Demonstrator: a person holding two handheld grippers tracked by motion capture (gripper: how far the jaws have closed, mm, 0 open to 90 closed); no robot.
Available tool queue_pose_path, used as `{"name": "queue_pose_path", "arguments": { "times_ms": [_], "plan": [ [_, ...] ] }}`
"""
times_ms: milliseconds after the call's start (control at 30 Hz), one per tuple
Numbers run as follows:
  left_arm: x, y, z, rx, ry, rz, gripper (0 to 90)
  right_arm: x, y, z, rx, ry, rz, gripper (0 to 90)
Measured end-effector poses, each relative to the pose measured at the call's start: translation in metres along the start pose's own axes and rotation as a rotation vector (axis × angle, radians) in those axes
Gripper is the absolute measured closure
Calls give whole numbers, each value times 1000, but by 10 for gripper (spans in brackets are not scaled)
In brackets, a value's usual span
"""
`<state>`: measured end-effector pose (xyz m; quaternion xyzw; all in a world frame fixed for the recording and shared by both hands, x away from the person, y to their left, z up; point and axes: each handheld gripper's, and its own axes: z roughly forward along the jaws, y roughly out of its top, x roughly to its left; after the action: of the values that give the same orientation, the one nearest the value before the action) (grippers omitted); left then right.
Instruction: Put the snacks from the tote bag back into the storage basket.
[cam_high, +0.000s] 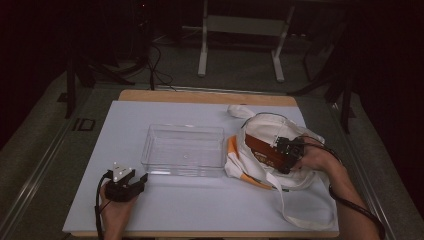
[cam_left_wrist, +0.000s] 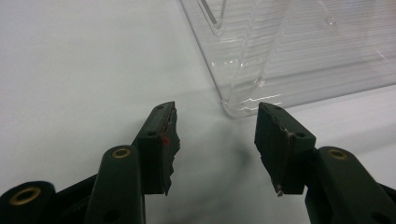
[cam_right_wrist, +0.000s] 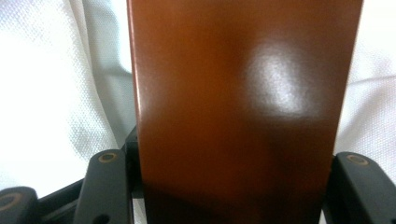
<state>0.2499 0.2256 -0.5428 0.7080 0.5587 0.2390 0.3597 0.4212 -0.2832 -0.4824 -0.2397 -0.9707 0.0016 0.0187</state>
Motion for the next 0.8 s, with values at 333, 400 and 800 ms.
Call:
{"name": "queue_pose_path", "arguments": {
  "times_ms": [333,400,800],
  "plan": [
    [0,0,0,0,0,-1,490,0,-4,-2,-4,39,-25,427],
    [0,0,0,0,0,-1,490,1,-5,-2,-9,40,-32,429],
    [0,0,0,0,0,-1,491,0,-14,-8,-22,58,-46,430]
  ]
}}
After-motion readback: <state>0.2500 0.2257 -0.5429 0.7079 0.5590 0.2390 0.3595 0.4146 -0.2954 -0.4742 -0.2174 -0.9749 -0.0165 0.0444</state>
